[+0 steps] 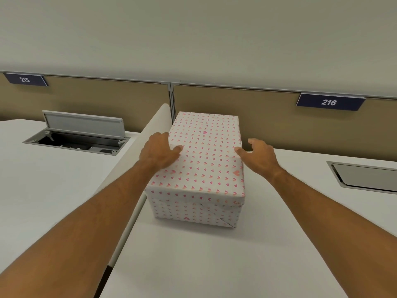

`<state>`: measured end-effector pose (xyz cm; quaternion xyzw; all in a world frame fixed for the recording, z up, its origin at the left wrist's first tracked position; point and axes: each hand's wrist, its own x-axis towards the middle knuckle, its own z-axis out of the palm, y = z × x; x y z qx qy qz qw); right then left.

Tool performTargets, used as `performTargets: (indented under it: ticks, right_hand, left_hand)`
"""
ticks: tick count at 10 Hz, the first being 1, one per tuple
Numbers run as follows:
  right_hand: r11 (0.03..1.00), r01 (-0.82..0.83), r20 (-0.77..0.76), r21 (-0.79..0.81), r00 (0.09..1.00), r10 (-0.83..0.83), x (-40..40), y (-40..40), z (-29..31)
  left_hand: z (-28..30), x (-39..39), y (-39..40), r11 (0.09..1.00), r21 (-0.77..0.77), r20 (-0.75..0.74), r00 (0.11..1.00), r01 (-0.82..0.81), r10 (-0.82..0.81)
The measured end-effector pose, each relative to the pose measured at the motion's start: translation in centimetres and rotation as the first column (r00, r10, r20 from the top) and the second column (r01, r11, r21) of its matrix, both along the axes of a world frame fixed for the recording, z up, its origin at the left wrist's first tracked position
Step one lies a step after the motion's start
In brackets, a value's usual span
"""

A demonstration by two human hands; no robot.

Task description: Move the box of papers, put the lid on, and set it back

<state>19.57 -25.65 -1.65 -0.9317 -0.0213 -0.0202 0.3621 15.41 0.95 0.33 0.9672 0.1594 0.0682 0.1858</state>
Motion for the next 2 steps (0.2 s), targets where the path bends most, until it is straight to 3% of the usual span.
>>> performTargets:
  ticks: [1, 2]
  right_hand:
    - [0.966, -0.056, 0.096, -0.254, 0.992, 0.082, -1.6, -0.9, 0.4]
    - [0.914, -0.047, 0.194, -0.403, 0.972, 0.135, -2.7, -1.6, 0.6]
  left_hand:
    - [-0.2, -1.3, -2.6, 0.979, 0.169, 0.063, 0.99, 0.111, -0.123]
    - [-0.2, -1.8, -4.7, 0.947, 0.28, 0.111, 0.975, 0.158, -0.195]
